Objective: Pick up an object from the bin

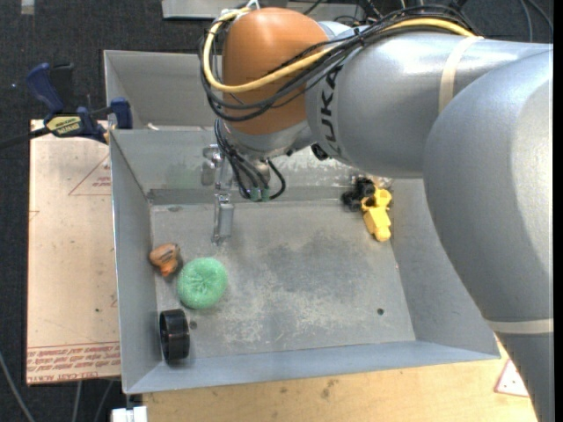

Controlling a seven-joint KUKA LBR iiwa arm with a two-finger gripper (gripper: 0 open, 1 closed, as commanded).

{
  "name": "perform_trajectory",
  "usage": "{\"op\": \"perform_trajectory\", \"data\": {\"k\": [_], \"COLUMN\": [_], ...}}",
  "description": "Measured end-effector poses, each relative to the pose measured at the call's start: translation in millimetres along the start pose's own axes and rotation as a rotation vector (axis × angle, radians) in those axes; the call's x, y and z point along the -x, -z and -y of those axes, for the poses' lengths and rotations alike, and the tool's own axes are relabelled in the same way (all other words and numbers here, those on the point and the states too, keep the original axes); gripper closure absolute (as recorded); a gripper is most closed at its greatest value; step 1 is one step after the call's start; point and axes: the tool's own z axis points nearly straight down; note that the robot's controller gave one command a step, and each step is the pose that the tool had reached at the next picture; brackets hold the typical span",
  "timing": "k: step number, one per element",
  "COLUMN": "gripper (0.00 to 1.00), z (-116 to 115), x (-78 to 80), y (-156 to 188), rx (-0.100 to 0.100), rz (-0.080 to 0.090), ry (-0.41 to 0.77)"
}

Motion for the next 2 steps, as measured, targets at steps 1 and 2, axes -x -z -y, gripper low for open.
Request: {"op": "perform_trajectory", "data": {"k": [1, 2], "gripper": [0.0, 0.0], "z": [1.0, 2.9], "x": [0.8, -27.1], "y": [5.0, -27.7], "rx": [0.001, 0.001], "rz": [0.006, 0.01], "ry": [-0.003, 0.07]}}
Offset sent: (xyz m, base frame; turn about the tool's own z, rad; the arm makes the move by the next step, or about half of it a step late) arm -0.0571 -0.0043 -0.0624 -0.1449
